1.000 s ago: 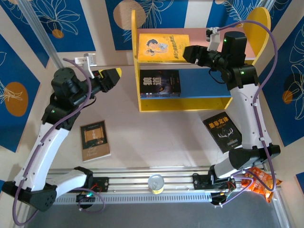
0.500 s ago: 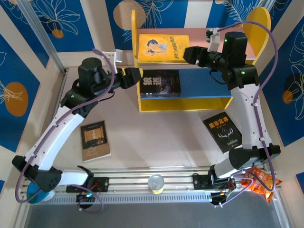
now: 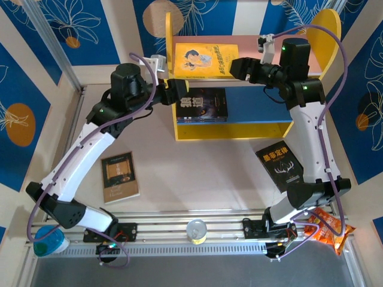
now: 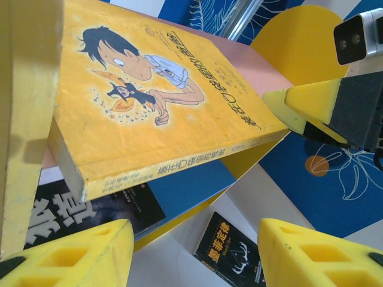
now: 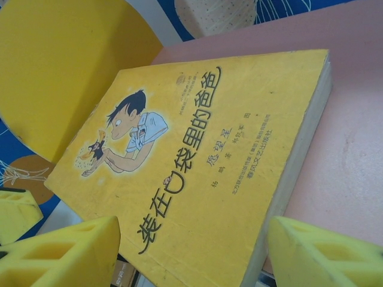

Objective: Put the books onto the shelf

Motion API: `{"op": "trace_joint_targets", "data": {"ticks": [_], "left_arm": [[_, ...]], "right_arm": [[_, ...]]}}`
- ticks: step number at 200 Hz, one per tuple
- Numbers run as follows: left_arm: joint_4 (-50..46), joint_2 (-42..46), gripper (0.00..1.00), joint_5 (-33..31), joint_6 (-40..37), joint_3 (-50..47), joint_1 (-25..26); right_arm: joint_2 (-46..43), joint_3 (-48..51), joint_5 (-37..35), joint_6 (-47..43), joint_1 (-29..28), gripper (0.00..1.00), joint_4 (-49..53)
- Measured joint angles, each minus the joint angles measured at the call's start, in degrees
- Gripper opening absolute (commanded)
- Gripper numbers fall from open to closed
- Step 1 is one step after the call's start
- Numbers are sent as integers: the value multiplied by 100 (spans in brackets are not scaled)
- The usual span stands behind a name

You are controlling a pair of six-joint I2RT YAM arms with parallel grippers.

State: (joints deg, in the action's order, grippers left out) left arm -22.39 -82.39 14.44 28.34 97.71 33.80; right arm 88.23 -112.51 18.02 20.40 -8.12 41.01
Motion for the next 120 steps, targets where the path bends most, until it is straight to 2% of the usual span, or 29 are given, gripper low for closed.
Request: {"op": "trace_joint_targets", "data": {"ticks": [120], "left_arm": [[-219, -328, 57, -219, -192, 459, 13]], "right_arm": [[162, -192, 175, 4, -2, 66, 50]]}}
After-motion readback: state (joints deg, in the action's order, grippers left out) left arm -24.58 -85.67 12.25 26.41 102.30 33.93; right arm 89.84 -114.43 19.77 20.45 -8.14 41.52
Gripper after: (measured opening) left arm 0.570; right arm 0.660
